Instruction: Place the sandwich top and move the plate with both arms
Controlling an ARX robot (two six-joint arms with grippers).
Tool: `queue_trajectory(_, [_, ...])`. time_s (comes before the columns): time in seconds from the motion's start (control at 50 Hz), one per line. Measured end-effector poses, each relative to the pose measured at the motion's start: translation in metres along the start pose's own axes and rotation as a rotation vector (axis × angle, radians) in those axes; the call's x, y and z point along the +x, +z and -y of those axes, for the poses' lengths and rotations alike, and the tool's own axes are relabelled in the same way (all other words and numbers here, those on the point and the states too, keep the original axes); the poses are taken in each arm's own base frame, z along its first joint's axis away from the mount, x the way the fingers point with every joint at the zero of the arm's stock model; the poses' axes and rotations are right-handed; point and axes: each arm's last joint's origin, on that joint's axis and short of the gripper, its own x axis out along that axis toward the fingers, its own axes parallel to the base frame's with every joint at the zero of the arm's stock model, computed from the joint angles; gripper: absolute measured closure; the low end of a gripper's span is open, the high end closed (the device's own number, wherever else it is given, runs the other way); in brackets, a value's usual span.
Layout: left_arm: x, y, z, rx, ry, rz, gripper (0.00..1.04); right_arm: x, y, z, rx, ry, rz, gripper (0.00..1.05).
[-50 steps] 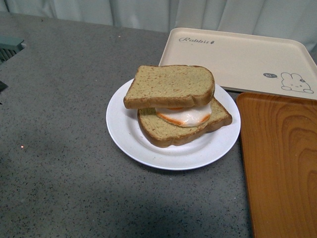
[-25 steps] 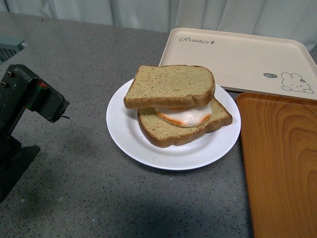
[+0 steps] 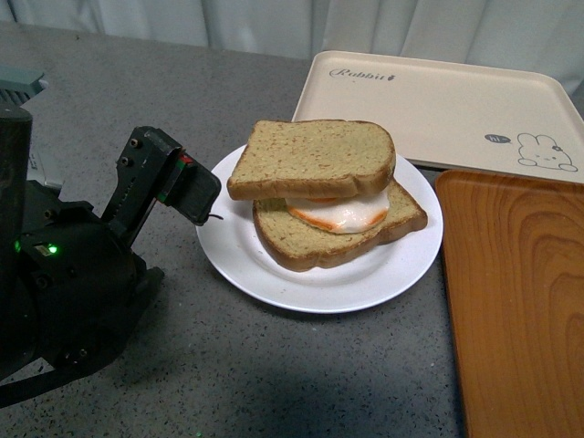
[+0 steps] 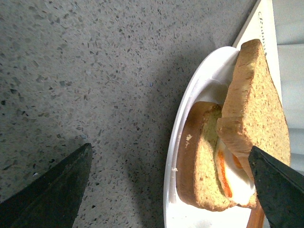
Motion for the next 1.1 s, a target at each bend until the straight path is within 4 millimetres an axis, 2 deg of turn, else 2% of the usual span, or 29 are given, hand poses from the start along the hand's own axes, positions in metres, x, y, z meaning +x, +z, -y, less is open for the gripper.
queue_trajectory(0.48, [0.004, -0.025, 0.027, -0.135, -0.064, -0.056, 0.06, 0.000, 0.000, 0.000, 0.000, 0.000, 0.000, 0.09])
queue_trajectory(1.099, [0.003, -0.044, 0.029, -0.251, -0.060, -0.103, 0.06, 0.000, 0.000, 0.000, 0.000, 0.000, 0.000, 0.09])
